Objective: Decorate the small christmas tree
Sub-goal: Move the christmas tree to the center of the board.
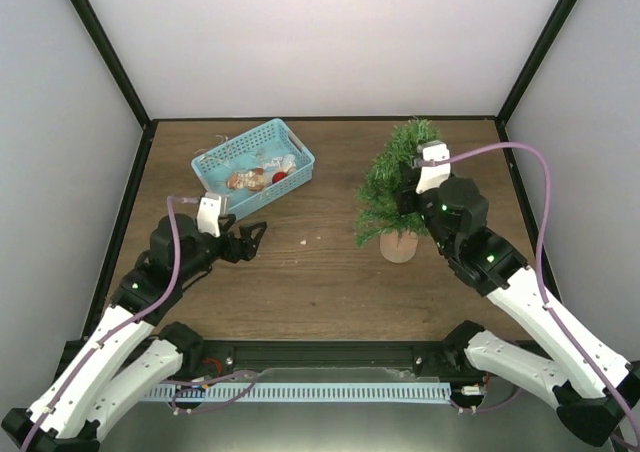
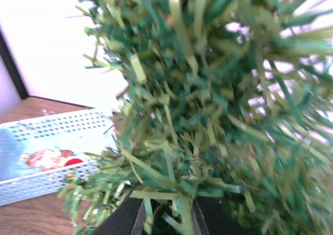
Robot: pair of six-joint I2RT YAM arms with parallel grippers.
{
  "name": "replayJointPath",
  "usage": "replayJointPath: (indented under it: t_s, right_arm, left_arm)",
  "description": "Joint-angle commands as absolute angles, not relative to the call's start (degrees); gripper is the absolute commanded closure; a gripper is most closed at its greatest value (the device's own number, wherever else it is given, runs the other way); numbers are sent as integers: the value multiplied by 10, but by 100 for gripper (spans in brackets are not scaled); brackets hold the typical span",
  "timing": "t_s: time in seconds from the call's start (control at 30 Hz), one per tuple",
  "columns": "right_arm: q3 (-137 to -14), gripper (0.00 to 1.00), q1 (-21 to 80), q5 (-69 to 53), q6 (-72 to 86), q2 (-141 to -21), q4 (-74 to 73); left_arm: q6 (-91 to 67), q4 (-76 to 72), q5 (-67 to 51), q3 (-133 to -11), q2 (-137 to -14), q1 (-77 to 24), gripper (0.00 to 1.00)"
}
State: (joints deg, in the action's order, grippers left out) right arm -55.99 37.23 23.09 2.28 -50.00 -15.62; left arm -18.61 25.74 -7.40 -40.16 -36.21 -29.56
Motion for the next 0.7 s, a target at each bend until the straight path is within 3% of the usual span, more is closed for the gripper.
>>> replayJointPath:
  t_s: [0.0,0.27,0.67]
  right_arm:
    - [-555,85,368,119,-7,-473,-69]
    - [-557,91,369,-14,-12,-499,-2]
    - [-498,94,368,-55,-24,-531,163]
  left_arm:
    - [-184,252,-55,-393,-351,-297,7]
    - [-188,254,-43,-388,-344,-297,7]
    - [-189,254,-38,-387,-345,-297,7]
